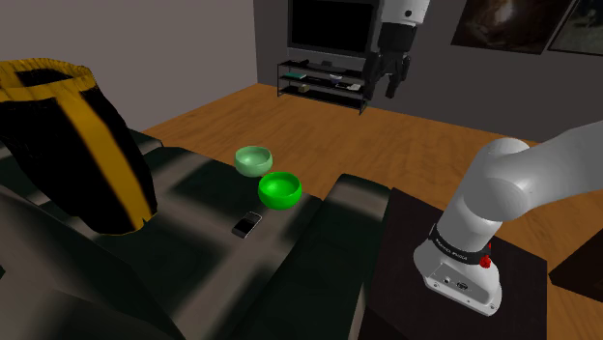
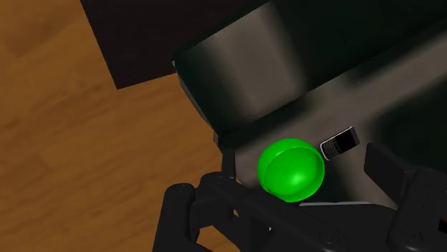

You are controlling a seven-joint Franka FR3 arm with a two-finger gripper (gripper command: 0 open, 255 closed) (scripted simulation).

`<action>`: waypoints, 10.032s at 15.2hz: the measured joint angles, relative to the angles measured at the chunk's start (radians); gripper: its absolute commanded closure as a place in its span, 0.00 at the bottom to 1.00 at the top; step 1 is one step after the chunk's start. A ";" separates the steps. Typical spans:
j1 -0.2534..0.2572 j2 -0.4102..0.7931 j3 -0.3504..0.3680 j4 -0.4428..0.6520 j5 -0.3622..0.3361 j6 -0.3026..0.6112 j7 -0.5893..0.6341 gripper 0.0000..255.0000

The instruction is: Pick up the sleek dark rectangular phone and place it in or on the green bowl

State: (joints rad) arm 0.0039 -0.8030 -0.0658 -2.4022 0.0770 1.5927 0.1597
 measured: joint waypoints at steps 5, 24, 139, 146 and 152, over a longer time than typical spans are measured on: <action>0.000 0.015 0.067 -0.065 0.037 0.085 0.100 0.00; -0.041 0.530 0.494 -0.111 0.114 0.673 0.773 0.00; -0.095 1.263 0.343 0.328 -0.324 0.864 1.362 0.00; -0.098 1.252 0.346 0.324 -0.319 0.856 1.358 0.00; -0.111 1.174 0.371 0.339 -0.279 0.768 1.333 0.00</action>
State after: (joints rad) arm -0.1075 0.3712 0.3049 -2.0632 -0.2022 2.3605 1.4925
